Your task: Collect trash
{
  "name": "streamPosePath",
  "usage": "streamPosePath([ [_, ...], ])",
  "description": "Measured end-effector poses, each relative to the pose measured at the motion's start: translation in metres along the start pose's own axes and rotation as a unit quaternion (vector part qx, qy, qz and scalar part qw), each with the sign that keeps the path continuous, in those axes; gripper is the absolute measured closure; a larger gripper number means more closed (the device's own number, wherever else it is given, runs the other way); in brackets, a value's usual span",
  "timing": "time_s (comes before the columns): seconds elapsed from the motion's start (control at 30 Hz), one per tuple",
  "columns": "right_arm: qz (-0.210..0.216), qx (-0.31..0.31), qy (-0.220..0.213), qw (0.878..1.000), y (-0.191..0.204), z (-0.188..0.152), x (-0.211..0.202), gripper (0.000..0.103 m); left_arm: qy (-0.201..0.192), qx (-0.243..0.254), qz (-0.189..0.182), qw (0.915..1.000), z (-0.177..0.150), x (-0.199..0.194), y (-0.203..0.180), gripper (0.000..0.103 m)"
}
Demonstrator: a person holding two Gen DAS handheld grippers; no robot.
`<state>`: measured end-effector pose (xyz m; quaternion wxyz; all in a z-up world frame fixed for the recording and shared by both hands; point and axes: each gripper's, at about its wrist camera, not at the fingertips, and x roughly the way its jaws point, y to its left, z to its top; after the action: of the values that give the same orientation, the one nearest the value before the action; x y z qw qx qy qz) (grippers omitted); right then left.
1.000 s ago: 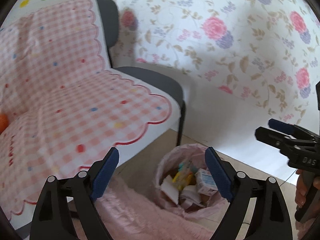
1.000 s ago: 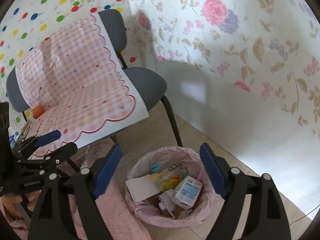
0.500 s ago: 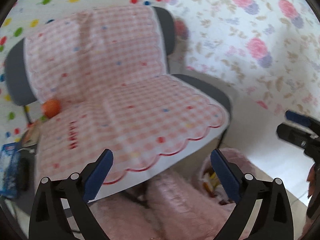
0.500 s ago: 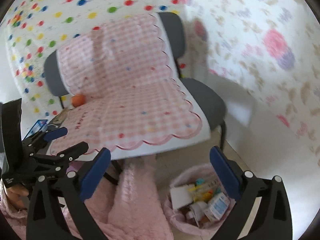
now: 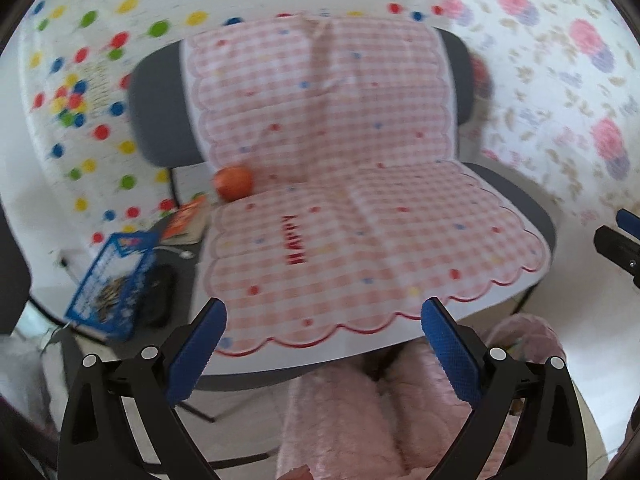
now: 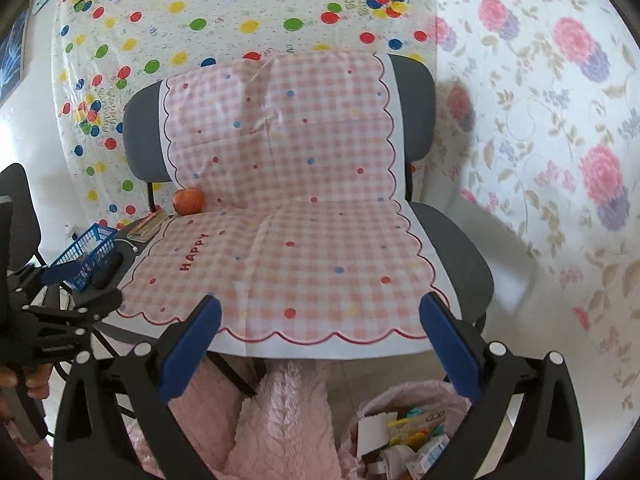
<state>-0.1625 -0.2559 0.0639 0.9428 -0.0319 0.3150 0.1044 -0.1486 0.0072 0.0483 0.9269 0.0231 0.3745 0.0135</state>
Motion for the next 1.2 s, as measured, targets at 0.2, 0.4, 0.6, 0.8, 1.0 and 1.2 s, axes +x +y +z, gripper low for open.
streamPosePath([
  [0.2, 0.016, -0.006, -0.011, 1.0, 0.018, 0.011, 0.004, 0.006, -0.006, -0.015, 0.025, 0.9996, 0.003, -0.012, 0.025, 0.006],
  [0.4, 0.018, -0.011, -0.015, 1.0, 0.028, 0.017, 0.003, 0.006, -0.011, -0.017, 0.027, 0.9994, 0.006, -0.014, 0.034, 0.006],
  [0.6, 0.013, -0.016, -0.005, 1.0, 0.031, 0.018, 0.006, 0.006, -0.015, -0.021, 0.019, 0.9995, 0.009, -0.011, 0.034, 0.006],
  [0.8, 0.014, -0.014, 0.002, 1.0, 0.03, 0.016, 0.011, 0.006, -0.011, -0.018, 0.016, 0.9996, 0.009, -0.007, 0.033, 0.006],
  [1.0, 0.017, -0.011, 0.007, 1.0, 0.029, 0.012, 0.015, 0.006, -0.01, -0.021, 0.019, 0.9995, 0.01, -0.006, 0.034, 0.006],
  [1.2, 0.017, -0.009, 0.009, 1.0, 0.027, 0.012, 0.016, 0.006, -0.01, -0.021, 0.019, 0.9996, 0.01, -0.005, 0.035, 0.006],
])
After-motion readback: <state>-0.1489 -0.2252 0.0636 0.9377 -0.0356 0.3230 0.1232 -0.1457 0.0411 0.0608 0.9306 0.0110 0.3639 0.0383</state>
